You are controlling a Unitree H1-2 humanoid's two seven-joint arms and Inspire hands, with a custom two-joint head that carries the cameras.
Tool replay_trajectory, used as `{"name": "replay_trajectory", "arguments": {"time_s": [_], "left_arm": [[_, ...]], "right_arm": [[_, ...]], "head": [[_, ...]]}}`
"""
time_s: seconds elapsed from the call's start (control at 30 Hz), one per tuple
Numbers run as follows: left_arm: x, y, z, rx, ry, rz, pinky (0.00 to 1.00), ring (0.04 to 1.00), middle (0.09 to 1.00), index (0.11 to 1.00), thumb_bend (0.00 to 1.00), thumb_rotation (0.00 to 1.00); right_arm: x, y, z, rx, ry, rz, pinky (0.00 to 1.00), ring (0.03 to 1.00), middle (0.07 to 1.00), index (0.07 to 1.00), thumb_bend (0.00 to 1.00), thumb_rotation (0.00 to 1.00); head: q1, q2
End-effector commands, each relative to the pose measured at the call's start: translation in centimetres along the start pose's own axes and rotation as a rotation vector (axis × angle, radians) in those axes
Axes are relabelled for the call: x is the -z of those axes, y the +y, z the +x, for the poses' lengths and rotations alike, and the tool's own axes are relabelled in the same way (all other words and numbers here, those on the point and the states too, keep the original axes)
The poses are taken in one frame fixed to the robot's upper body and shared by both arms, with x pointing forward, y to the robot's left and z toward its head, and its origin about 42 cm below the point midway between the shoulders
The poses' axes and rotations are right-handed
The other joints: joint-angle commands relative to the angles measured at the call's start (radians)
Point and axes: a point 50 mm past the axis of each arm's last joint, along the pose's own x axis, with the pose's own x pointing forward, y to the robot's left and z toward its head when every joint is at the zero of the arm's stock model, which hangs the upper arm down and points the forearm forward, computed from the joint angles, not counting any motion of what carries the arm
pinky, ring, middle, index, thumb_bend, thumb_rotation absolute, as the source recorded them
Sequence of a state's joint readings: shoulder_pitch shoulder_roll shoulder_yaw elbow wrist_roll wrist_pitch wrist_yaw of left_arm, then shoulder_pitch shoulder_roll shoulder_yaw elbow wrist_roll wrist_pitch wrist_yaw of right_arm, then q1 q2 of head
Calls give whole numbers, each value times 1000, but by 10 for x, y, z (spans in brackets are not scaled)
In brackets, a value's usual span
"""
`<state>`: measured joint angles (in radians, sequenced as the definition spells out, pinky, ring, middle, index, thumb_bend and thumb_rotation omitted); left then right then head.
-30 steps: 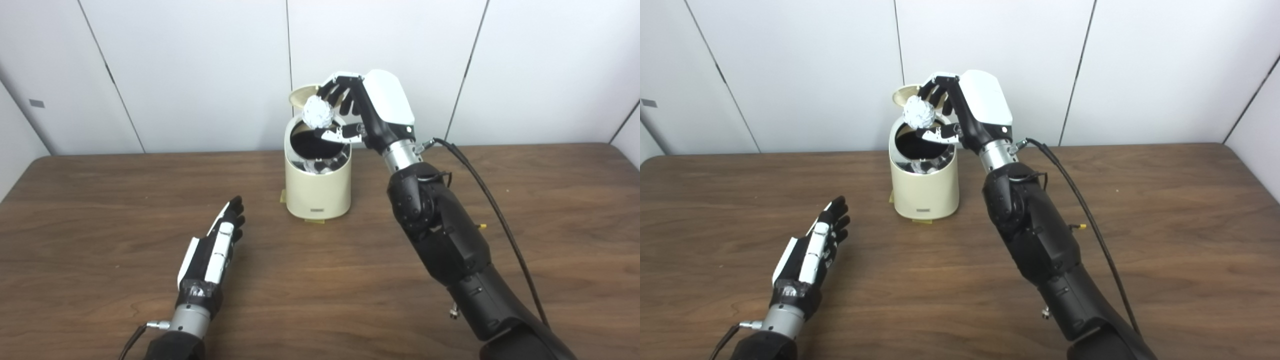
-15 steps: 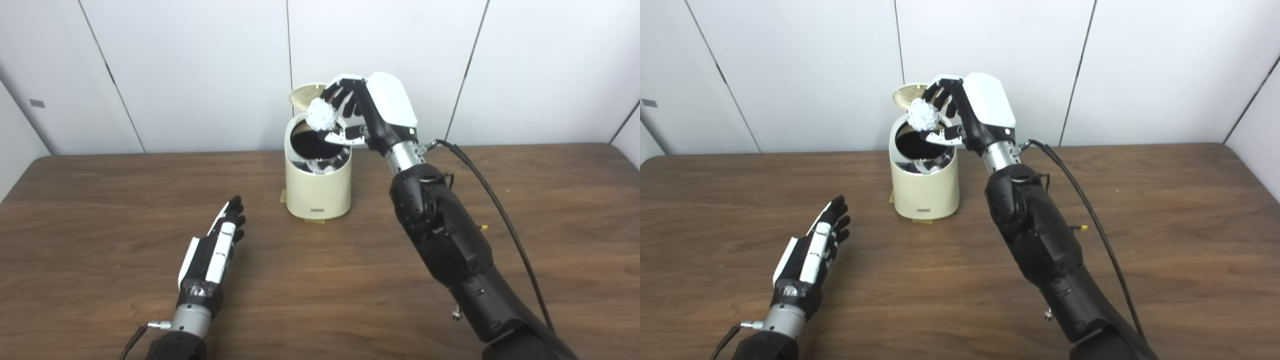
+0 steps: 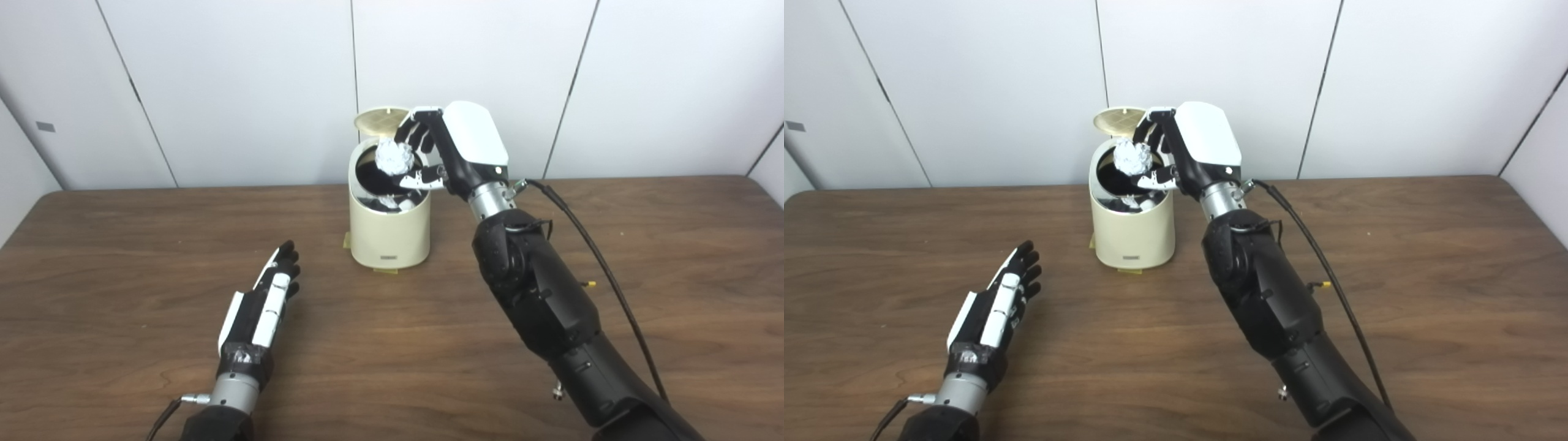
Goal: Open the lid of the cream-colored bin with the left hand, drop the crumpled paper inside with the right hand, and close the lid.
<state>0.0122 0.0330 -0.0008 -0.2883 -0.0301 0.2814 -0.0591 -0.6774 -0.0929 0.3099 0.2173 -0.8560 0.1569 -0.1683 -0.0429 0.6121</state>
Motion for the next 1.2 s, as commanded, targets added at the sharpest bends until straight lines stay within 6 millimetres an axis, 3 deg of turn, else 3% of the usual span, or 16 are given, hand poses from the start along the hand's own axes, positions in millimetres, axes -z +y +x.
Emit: {"name": "replay_trajectory", "arguments": {"time_s": [0.0, 0.2, 0.4, 0.5, 0.6, 0.73, 0.77, 0.8, 0.9, 0.93, 0.97, 1.03, 1.17], "left_arm": [[-18, -2, 7, 11, -93, 7, 960, 956, 947, 987, 581, 862], [-21, -4, 7, 14, -92, 5, 954, 933, 917, 948, 586, 823], [-21, -4, 8, 16, -94, 12, 948, 933, 922, 947, 578, 815], [-21, -4, 8, 19, -99, 10, 956, 938, 926, 952, 581, 816], [-22, -4, 7, 19, -97, 9, 960, 942, 929, 948, 581, 813], [-24, -4, 7, 20, -99, 14, 959, 945, 933, 941, 564, 813], [-24, -4, 7, 19, -99, 15, 960, 946, 934, 940, 565, 813], [-24, -4, 7, 17, -98, 17, 960, 948, 937, 939, 564, 812], [-23, -3, 7, 10, -97, 22, 954, 947, 934, 930, 572, 811], [-23, -3, 7, 11, -98, 21, 951, 948, 936, 930, 572, 812], [-23, -4, 7, 11, -98, 19, 954, 950, 939, 932, 569, 812], [-23, -3, 7, 13, -98, 22, 957, 952, 941, 930, 568, 814], [-24, -4, 8, 11, -101, 22, 944, 952, 942, 928, 561, 814]], "right_arm": [[-13, -20, 15, 69, -60, 0, 270, 453, 462, 520, 520, 0], [-12, -20, 15, 63, -60, -3, 308, 406, 508, 541, 514, 0], [-12, -21, 15, 60, -59, 3, 254, 450, 441, 532, 519, 0], [-12, -22, 15, 60, -60, 0, 283, 454, 450, 526, 520, 0], [-13, -22, 15, 61, -58, 1, 272, 384, 483, 560, 511, 0], [-13, -21, 15, 60, -57, 6, 241, 448, 453, 532, 519, 0], [-13, -21, 15, 59, -58, 3, 256, 451, 539, 514, 515, 0], [-13, -21, 15, 59, -60, -2, 256, 451, 592, 590, 522, 0], [-13, -21, 15, 61, -63, -22, 255, 452, 665, 664, 529, 0], [-13, -20, 15, 64, -65, -31, 225, 392, 684, 665, 719, 61], [-13, -20, 15, 66, -66, -38, 195, 342, 698, 666, 844, 105], [-13, -20, 15, 72, -69, -56, 151, 265, 700, 665, 921, 141], [-14, -21, 15, 75, -68, -72, 125, 235, 696, 666, 951, 168]], "head": [[-1, 1], [-4, 2], [-5, -1], [-6, 1], [-6, 2], [-6, 2], [-6, 2], [-6, 2], [-6, 2], [-6, 2], [-6, 2], [-6, 2], [-6, 2]]}}
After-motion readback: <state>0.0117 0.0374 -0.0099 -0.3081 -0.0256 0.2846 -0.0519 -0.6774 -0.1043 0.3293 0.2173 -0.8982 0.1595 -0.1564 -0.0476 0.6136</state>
